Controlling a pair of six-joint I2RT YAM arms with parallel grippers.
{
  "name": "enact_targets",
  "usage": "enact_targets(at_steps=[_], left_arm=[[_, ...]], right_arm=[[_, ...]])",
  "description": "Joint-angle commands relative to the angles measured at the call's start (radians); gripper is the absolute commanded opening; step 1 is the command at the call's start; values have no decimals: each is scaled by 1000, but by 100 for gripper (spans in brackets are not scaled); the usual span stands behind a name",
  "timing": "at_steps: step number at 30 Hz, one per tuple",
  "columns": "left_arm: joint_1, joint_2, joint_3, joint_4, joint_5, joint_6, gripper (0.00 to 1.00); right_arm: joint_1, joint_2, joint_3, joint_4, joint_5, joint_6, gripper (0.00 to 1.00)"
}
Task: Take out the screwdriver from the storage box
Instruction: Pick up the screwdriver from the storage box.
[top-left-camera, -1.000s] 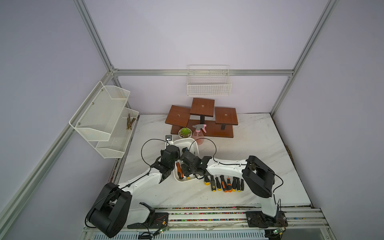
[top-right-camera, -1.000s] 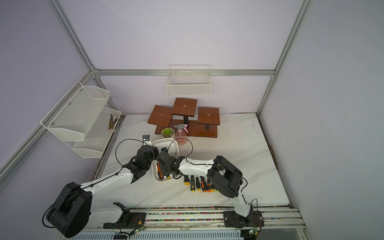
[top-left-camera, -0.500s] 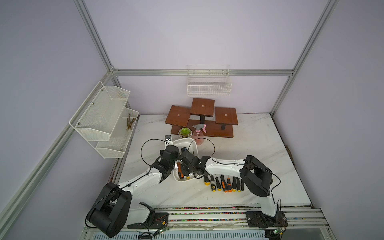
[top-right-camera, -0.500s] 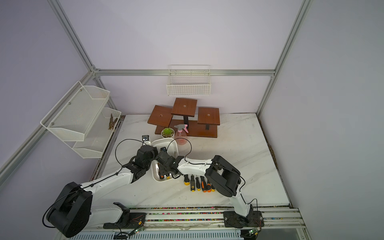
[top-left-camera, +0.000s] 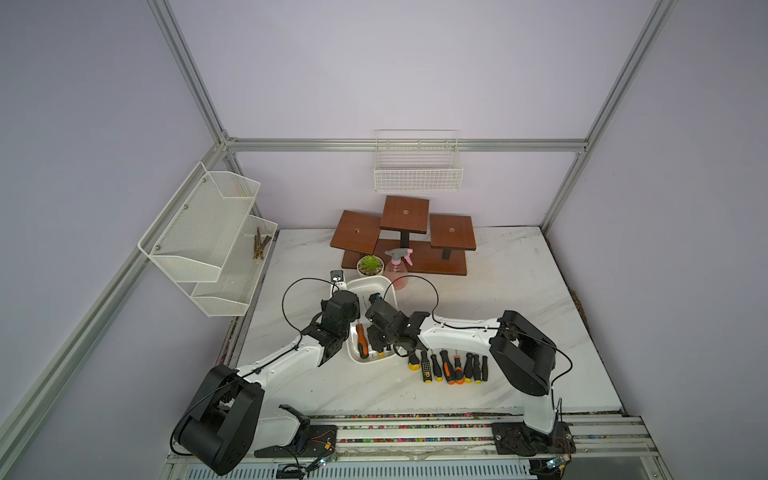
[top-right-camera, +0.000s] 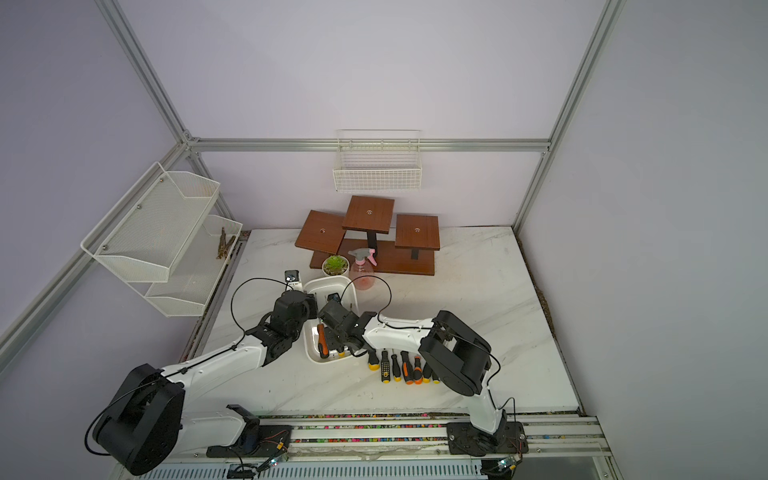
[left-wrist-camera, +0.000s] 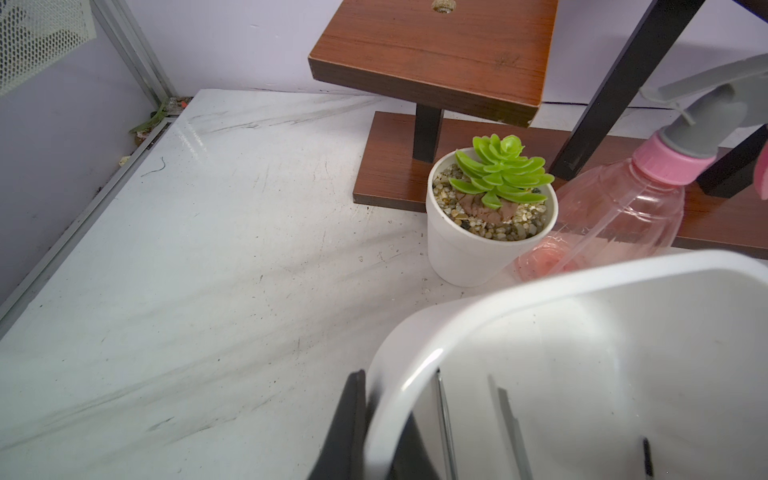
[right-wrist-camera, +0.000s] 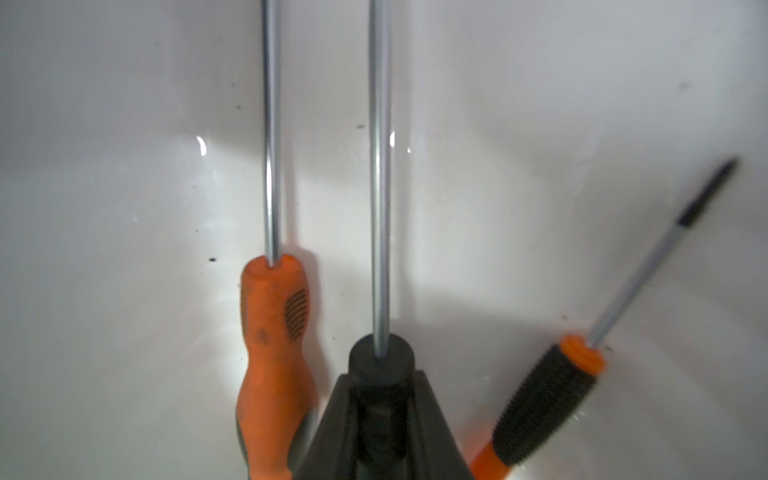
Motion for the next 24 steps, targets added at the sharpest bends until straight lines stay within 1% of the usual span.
enact_targets(at_steps=[1,7,9,12,15,18,21,24], left_arm=[[-4,-5,27,28,-4,10,0],[-4,-2,31,26,-3,9,0],[-4,1,33,23,-4,10,0],[-4,3,35,21,-5,10,0],[-4,3,34,22,-4,9,0],[-4,5,36,24,-3,10,0],[-4,6,38,23,-2,11,0],[-3,5,37,25,-2,13,0]], right_arm=[[-6,-109,-26,34,2,-14,0],[-5,-233,-106,87,-39,3,0],[-6,-262,-114,80,-46,5,0],[-6,-308,-109,17,-50,3,0],[-7,-375,-120,-75,-20,3,0],[-10,-463,-149,-209,84,42,0],[-23,-546,-217,-294,125,52,0],[-40,-633,-292,-336,150,80,0]])
